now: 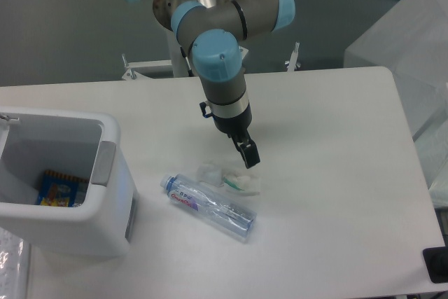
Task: Place the trash in the trash can
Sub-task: 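Lower the gripper onto the crumpled clear plastic bag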
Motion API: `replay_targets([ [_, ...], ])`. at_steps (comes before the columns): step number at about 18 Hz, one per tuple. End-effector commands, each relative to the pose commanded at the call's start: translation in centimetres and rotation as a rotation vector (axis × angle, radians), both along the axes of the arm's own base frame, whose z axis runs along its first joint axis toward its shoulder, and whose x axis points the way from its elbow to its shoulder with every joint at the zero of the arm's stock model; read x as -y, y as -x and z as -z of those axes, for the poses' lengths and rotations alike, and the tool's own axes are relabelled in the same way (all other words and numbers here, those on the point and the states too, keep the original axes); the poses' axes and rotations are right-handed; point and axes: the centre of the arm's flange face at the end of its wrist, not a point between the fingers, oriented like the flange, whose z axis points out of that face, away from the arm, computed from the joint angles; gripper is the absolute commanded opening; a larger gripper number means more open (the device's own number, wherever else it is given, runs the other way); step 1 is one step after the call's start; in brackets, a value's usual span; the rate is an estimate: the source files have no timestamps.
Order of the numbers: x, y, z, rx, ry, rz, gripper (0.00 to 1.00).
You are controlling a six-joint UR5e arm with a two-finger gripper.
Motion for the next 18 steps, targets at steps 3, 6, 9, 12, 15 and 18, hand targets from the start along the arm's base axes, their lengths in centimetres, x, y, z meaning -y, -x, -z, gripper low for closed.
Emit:
replay_targets([
  [3, -0.3, 0.2, 0.2, 0.003, -0.009, -0.014, 1.0],
  [6, -0.5, 0.2, 1.2, 0.014, 0.001, -0.017, 1.0],
  [9, -0.9, 0.6, 2.5, 0.023, 0.008, -0.063, 1.0],
  [12, -1.0, 0.7, 2.9, 0.03, 0.011, -0.067, 1.0],
  [15, -1.2, 0.9, 3.3, 0.034, 0.015, -0.081, 0.96],
  [18, -1.4, 1.2, 3.4, 0.031, 0.005, -0.134, 0.84],
])
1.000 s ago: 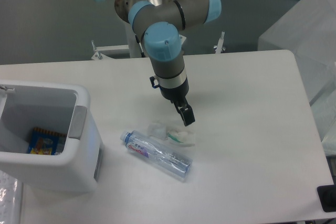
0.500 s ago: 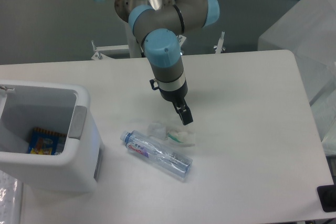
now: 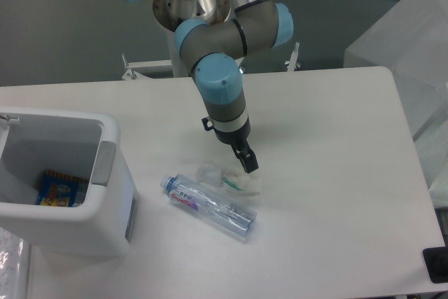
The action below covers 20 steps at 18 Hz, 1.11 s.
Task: Place the trash in the trash can
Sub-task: 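Lower the gripper onto the crumpled clear plastic bag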
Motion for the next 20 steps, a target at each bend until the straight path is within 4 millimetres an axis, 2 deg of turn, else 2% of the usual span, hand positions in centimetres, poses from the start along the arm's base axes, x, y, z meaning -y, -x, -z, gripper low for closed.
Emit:
replay_targets([
  [4, -0.47, 0.56, 0.25, -0.002, 0.001, -0.015, 0.63],
  [8, -0.57, 0.53, 0.37, 0.001, -0.002, -0.037, 0.47],
  [11, -0.61, 0.59, 0.38, -0.002, -0.003, -0.046, 0.37],
  [14, -0.84, 0.73, 0.33, -0.004, -0.008, -0.064, 0.31],
  [17, -0.99, 0.89, 0.34, -0.005, -0.01, -0.082, 0.16],
  [20, -1.03, 1.02, -0.08, -0.008, -0.018, -0.083, 0.1],
])
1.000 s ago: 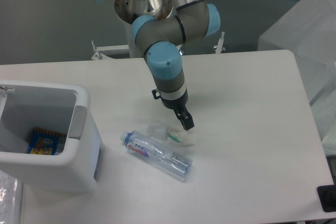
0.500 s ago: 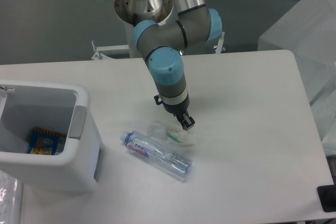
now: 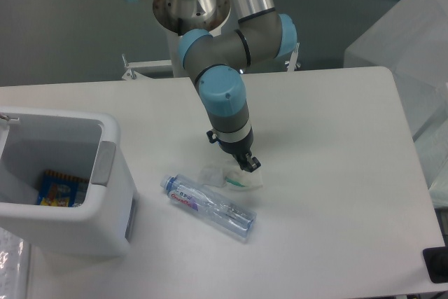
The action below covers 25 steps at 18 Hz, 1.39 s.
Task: Place the trash in the trash can
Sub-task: 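Lower the gripper onto the crumpled clear plastic bag, then close the gripper on the bag and lift it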
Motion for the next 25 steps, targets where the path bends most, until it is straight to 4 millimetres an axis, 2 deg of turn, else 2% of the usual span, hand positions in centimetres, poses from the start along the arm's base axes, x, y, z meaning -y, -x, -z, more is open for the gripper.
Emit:
replay_targets([
  [6, 0.4, 0.2, -1.6, -0.007, -0.014, -0.004, 0.06],
  [11, 1.6, 0.4, -4.8, 0.005, -0.034, -0.015, 0.03],
  [13, 2.1, 0.8, -7.0, 0.017, -0.079, -0.03, 0.03],
  [17, 1.5, 2.4, -12.0, 0.093, -0.21, -0.074, 0.03],
  [23, -0.3, 3.7, -18.4, 0.133, -0.425, -0.308, 0.03],
  [25, -0.9, 3.3, -19.7, 0.165, -0.478, -0.395, 0.04],
])
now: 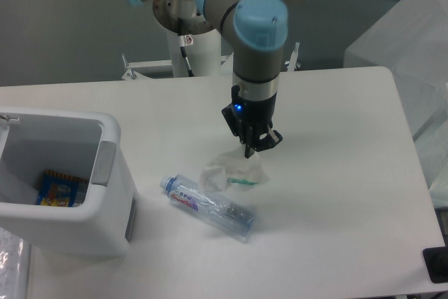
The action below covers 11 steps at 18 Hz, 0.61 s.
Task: Place the trash in the trash can
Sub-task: 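Close the gripper on the bag and lift it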
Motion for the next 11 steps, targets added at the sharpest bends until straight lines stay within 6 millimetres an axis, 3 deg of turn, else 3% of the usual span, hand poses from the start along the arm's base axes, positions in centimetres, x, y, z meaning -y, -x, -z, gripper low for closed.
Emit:
replay_targets([
  [3, -0.3, -0.5, -2.4, 0.045, -0.07, -0.116, 0.04],
  [6, -0.8, -1.4, -6.9, 0.108, -0.198, -0.267, 0.04],
  [11, -1.3, -4.3, -10.9, 0.144, -0.321, -0.321, 0.05],
])
